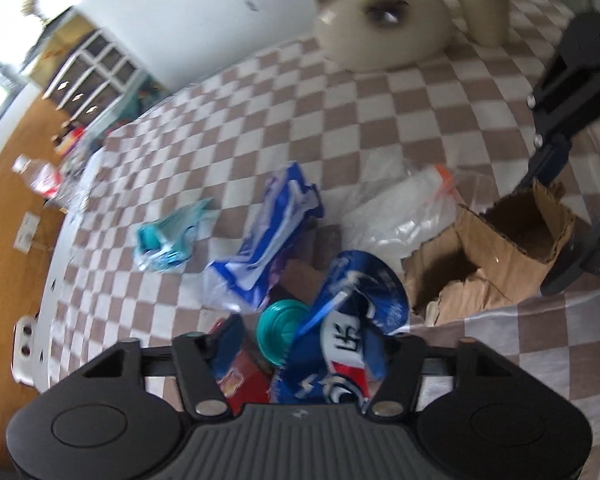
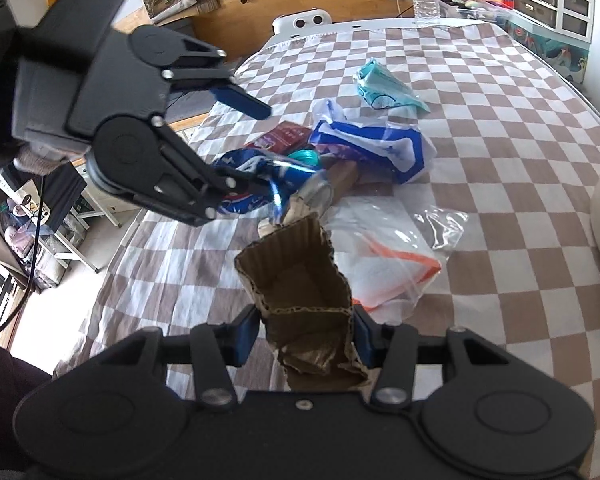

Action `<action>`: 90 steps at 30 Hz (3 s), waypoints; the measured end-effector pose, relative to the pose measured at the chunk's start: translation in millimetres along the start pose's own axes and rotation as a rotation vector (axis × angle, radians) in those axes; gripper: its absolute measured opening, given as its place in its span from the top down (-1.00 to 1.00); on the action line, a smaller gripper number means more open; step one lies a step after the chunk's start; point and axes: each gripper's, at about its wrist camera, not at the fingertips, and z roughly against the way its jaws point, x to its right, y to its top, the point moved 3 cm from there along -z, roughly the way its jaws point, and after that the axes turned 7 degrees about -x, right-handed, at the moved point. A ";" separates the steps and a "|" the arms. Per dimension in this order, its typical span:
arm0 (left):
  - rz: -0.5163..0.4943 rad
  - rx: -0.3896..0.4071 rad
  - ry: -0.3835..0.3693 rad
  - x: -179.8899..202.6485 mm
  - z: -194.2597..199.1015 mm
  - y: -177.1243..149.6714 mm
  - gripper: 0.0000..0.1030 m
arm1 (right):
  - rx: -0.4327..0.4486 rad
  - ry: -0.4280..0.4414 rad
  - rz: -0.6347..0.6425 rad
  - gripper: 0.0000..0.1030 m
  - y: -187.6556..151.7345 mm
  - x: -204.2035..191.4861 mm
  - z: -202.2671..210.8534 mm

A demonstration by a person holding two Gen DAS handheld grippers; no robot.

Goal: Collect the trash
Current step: 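Grasp the blue crushed can with left tool while right tool holds cardboard, then carry the blue can and cardboard with both tools over the wastebasket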

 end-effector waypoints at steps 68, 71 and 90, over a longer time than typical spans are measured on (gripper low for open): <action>1.410 0.127 0.082 54.0 150.2 -169.7 0.34 | 0.107 -0.178 0.031 0.03 6.1 -72.7 50.4; 1.417 0.127 0.100 52.2 155.4 -186.0 0.34 | 0.119 -0.173 0.033 0.03 13.6 -88.0 50.3; 1.443 0.082 0.088 18.5 157.6 -332.8 0.34 | 0.084 -0.192 0.020 0.03 54.8 -228.3 -12.7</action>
